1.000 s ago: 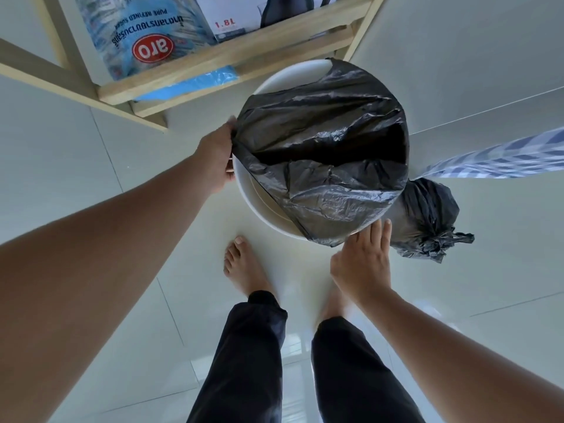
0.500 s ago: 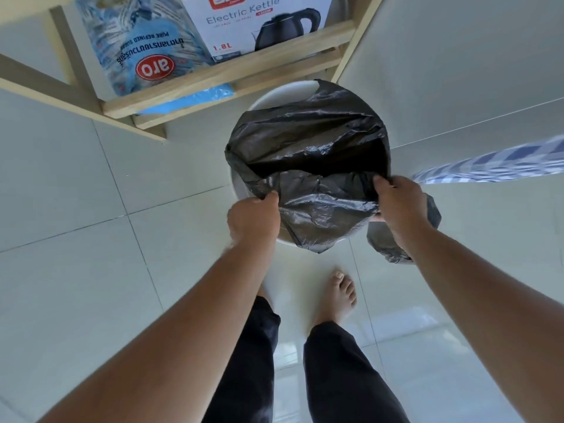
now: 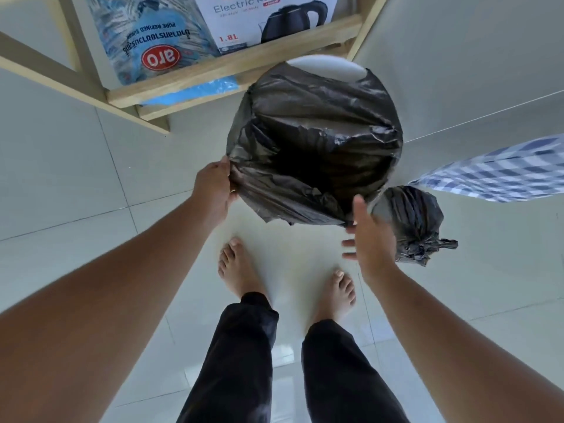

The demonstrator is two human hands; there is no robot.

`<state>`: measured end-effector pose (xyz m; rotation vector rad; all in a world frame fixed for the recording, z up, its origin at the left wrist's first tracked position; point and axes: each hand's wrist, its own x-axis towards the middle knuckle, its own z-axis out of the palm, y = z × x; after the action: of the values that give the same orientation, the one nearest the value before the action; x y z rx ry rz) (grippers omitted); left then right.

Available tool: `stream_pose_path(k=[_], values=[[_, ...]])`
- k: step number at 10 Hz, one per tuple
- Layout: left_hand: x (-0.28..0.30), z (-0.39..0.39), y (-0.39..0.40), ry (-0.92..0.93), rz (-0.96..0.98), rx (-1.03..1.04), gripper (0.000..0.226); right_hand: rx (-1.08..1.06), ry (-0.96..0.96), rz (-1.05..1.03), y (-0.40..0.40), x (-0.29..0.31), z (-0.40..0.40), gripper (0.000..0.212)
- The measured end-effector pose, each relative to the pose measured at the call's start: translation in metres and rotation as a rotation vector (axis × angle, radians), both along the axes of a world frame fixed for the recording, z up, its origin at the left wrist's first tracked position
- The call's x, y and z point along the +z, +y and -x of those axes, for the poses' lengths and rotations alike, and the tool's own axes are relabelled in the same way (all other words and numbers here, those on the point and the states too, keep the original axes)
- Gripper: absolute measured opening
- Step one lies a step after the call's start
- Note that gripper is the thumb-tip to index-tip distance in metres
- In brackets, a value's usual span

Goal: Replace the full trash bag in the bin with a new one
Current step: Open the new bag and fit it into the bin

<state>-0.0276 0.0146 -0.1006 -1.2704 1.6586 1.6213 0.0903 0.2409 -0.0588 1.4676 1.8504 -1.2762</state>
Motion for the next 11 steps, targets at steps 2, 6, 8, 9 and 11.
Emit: stream_pose_path(k=[2,6,8,9,11], values=[[-0.033,-0.006,0.005,-0.014,0.077,-0.113,0.029,0.19,0.147,-0.144,0.064,-0.01,0.065,0.058],[0.01,0.015,0.003,0.098,0.412,-0.037,0.032,0.507,-0.025,-0.366,0.035,0.002,0.064,0.025],[0.053,0.022,0.025,0.498,0.077,-0.166,0.029,0.635,0.552,-0.428,0.009,0.015,0.07,0.036],[0.05,0.025,0.07,0.022,-0.23,-0.37,0.037,0.752,0.162,-0.021,-0.009,-0.009,0.102,0.035],[-0.004,0.037,0.077,-0.45,-0.208,-0.277,0.091,0.026,-0.115,0.212,0.005,-0.06,0.16,0.082]])
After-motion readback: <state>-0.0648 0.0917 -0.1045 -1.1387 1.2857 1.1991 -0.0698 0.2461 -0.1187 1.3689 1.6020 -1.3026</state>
